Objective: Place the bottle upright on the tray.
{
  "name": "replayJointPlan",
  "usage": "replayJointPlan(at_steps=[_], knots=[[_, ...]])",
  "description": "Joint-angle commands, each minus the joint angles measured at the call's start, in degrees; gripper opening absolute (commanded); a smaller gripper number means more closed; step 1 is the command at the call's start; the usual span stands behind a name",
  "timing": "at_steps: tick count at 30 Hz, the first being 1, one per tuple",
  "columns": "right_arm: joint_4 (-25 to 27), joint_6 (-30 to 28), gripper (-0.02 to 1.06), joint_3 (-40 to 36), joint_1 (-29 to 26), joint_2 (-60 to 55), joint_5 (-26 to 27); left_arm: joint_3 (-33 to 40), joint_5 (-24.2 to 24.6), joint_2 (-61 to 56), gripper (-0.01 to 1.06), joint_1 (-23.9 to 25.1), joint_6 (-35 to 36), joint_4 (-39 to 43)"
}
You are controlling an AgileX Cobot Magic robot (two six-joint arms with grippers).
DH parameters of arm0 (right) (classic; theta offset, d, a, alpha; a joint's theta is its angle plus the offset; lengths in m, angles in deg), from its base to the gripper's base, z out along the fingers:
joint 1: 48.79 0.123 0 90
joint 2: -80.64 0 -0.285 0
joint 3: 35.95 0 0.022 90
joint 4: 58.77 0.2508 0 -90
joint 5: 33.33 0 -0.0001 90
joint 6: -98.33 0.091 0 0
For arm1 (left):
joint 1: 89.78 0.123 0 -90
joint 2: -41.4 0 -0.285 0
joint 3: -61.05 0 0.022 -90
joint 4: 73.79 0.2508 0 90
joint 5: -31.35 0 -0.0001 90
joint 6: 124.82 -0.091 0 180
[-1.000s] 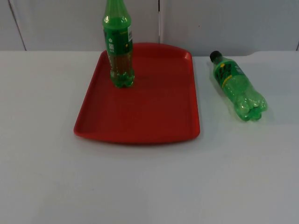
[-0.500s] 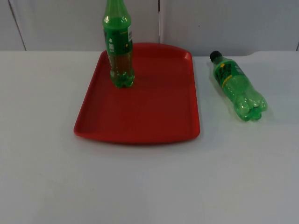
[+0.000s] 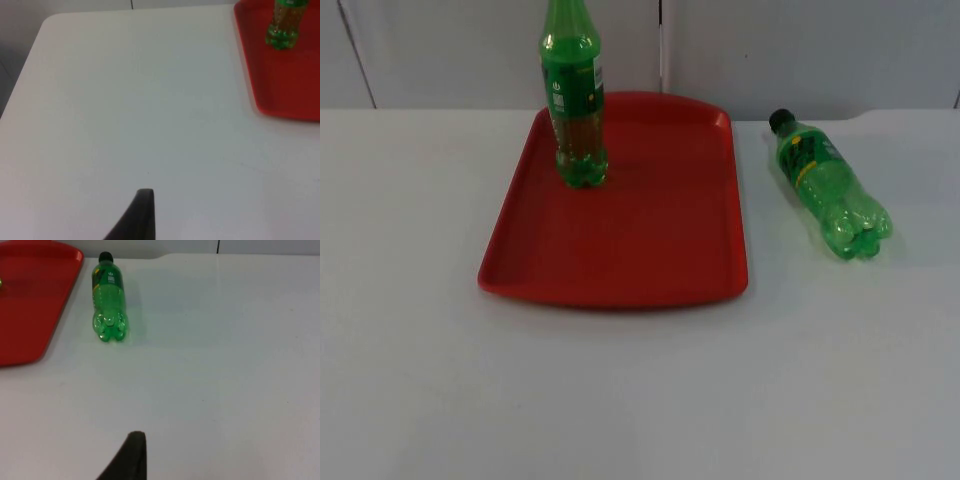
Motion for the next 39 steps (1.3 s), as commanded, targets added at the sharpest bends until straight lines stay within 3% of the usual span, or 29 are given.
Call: replayJointPlan(at_steps=[1,19,33,39], knots=[[0.0,0.1,1.05,-0.1,-0.2,0.1,0.3,0.3,-0.7,-0.2,1.05,0.1,0.0,-0.3],[0.0,-2.1,1.05,3.4,-0.2,-2.0,2.1,0.3,-0.7,-0.2,1.05,0.1,0.0,-0.3],[0.0,-2.1,1.05,18.2,-0.2,-30.2,4.9,0.3,-0.7,-0.2,1.05,0.1,0.0,-0.3],[0.0,-2.4,1.05,24.9,-0.2,-43.5,9.0,0.3,-0.7,-0.2,1.05,0.1,0.0,-0.3]])
